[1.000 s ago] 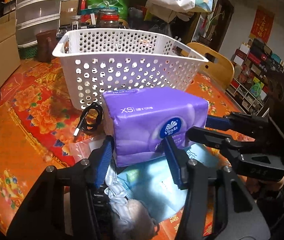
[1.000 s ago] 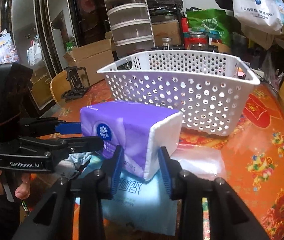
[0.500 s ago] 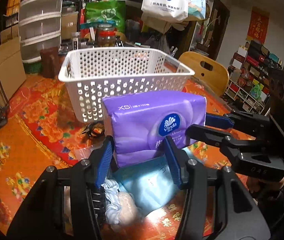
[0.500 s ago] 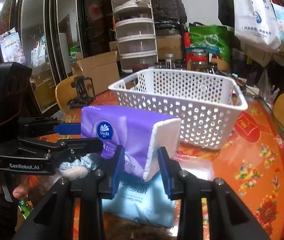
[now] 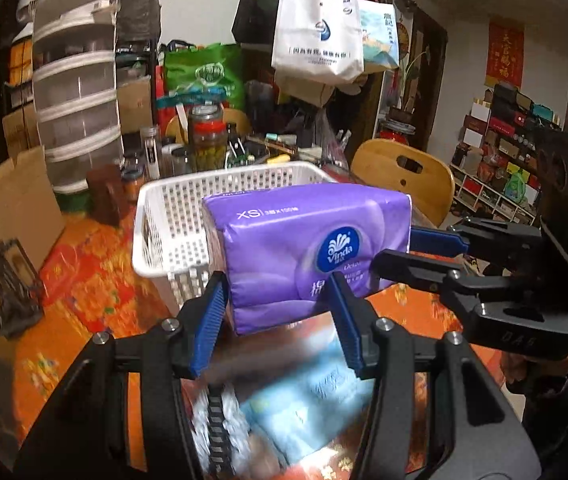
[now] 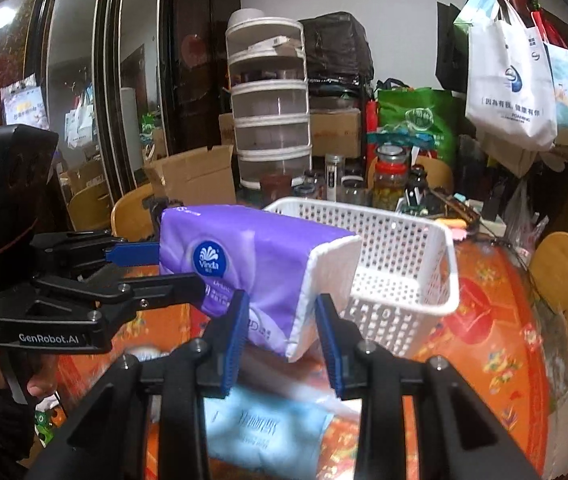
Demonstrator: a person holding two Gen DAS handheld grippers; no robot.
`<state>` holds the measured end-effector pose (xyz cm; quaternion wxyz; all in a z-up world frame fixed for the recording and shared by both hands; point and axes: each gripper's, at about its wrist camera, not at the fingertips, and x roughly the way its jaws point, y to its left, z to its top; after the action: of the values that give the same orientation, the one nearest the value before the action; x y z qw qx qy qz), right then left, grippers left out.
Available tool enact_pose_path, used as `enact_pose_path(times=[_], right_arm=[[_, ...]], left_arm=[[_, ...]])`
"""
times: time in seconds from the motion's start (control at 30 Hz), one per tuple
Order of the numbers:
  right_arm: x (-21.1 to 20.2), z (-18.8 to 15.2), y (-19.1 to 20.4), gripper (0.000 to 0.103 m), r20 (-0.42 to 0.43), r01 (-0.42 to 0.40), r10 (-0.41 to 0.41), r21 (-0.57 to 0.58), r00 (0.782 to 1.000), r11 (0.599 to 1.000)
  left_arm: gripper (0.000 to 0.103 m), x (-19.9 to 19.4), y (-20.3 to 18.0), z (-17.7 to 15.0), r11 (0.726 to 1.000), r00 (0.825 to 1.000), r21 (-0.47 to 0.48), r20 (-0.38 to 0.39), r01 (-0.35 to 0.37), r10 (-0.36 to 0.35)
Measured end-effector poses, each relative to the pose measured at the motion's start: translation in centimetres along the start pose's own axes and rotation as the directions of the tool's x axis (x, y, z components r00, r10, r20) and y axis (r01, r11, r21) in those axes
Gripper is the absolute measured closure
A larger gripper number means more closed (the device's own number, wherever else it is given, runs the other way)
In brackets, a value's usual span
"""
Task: Organize soft objects
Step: 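Carry the tissue pack into the basket with the right tool and release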
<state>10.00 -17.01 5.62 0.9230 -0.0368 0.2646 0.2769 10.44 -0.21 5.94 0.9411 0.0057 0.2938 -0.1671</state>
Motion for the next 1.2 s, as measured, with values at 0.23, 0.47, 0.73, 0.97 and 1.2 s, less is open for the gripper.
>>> enact_pose_path(times=[0.23, 0.47, 0.73, 0.97, 1.2], right_arm=[[1.3, 4.1, -2.5, 0.070, 0.001, 0.029, -0.029, 0.010, 1.000, 1.000], [4.9, 5.9, -5.9, 0.070, -0.054, 0.034, -0.032, 0.053, 0.998, 0.998], [9.7, 5.5, -8.7, 0.070, -0.124, 0.039, -0.025, 0.110, 0.992, 0.993], [13.5, 4.9, -9.3, 0.070, -0.152, 0.091, -0.077, 0.087, 0.985, 0.992], [16.4, 4.2, -10.1, 0.070, -0.230, 0.191, -0.173, 0.060, 0.958, 0.980]], left_arm=[[0.054, 1.0, -0.1, 5.3, 1.000, 1.000, 0.018, 0.023, -0.006, 0.006], [0.054, 5.9, 0.7, 9.6, 1.000, 1.000, 0.014, 0.001, 0.000, 0.000], [0.052, 12.4, 1.9, 10.7, 1.000, 0.998, 0.016, -0.067, -0.012, 0.013], [0.050, 17.5, 3.6, 10.0, 1.000, 0.993, -0.005, -0.114, -0.026, 0.026], [0.050, 21.3, 5.0, 8.8, 0.998, 0.984, -0.017, -0.169, -0.055, 0.052]])
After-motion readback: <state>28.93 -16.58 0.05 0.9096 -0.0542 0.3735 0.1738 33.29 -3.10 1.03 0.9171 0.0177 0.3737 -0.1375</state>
